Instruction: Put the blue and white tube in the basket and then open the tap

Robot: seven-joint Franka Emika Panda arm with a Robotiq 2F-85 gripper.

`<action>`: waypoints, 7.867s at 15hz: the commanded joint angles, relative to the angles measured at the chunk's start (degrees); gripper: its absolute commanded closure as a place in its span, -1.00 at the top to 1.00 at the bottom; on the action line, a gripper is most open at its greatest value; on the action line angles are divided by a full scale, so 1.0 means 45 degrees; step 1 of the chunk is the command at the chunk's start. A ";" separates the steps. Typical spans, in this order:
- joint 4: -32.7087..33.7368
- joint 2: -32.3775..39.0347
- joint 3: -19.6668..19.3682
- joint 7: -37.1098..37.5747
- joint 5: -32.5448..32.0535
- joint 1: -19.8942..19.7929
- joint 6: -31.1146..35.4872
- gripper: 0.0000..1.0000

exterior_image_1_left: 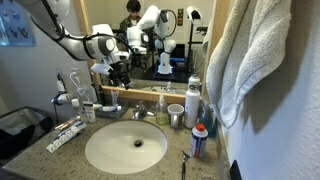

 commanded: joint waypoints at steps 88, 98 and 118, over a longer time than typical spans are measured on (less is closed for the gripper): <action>-0.4411 -0.2407 0.1590 -0.6296 0.1163 -0.2427 -0.1627 -0.96; -0.3882 -0.4463 0.2010 -0.4299 0.0338 -0.1582 -0.3571 -0.96; -0.3278 -0.4871 0.2285 -0.3762 0.0086 -0.1545 -0.4668 1.00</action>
